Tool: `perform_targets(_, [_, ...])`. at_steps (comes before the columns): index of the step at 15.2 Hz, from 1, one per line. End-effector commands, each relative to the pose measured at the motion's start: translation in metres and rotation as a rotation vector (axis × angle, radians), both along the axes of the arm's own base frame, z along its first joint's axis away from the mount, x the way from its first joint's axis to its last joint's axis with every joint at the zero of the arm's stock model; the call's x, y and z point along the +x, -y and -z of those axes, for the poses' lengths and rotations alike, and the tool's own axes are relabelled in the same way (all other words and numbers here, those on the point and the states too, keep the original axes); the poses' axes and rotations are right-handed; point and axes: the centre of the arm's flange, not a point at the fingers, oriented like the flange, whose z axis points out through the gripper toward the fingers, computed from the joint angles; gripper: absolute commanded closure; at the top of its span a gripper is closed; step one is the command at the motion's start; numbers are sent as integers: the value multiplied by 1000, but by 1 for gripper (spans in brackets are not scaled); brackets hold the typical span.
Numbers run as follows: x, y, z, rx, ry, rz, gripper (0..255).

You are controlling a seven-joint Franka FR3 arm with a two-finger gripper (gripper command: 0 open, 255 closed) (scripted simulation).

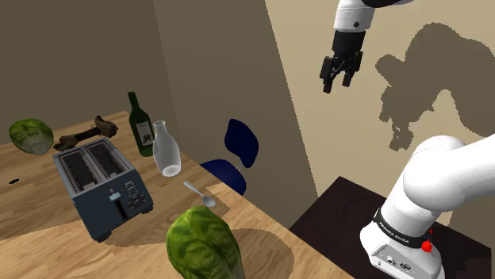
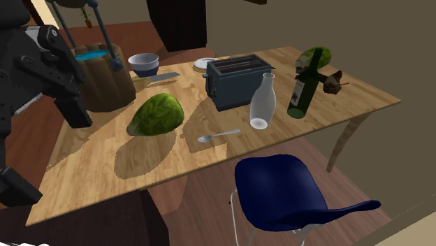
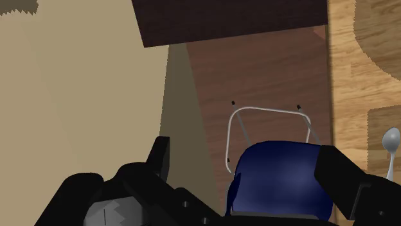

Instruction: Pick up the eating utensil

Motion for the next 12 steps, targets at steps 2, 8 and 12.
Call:
perform_targets(2, [5, -7, 9, 3, 5, -1, 0])
perform_targets(8, [35, -49, 64, 21, 36, -8, 0])
perform_targets(12, [56, -78, 100, 34, 57, -13, 0])
